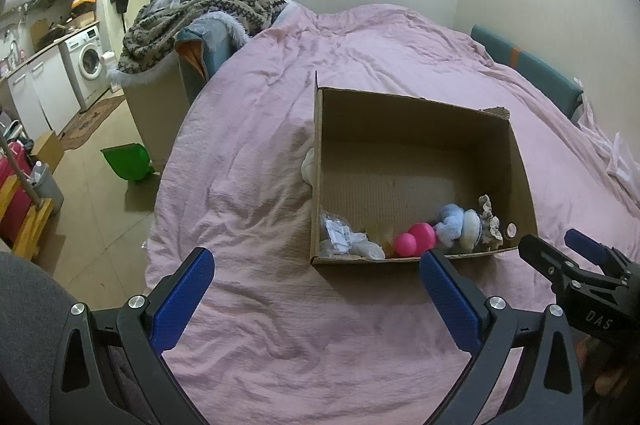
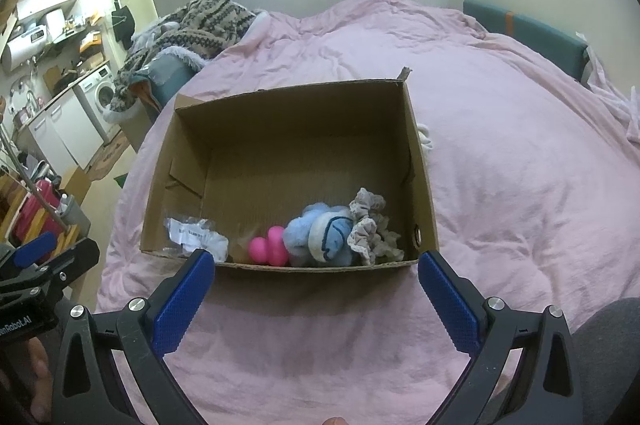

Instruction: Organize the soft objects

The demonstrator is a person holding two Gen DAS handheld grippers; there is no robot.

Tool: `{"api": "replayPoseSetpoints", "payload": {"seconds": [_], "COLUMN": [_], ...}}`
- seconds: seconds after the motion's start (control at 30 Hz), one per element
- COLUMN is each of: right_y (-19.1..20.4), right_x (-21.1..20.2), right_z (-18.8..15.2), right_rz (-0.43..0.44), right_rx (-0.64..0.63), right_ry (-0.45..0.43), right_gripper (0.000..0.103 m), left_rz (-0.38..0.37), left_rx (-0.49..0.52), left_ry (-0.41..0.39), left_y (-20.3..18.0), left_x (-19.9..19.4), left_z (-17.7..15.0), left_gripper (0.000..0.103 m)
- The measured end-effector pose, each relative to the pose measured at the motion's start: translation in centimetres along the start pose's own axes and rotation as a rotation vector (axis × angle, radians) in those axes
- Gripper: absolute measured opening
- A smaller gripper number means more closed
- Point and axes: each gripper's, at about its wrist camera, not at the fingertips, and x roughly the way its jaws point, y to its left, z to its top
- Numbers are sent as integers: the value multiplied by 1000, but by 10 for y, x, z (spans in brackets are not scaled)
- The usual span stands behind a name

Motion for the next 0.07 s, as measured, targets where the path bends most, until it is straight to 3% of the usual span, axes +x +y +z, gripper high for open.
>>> {"api": "replayPoseSetpoints", "payload": {"seconds": [0.07], "right_y": [0], "right_x": [0], "right_z": [0], "right_rz": [4], "right_rx": [0], "right_ry": [1], "right_gripper": [103], "left_rz": [-5], "left_rx": [-3], "left_ry": [1], "left_y": [0], "left_x": [0], "left_z": [0], "left_gripper": [102]}}
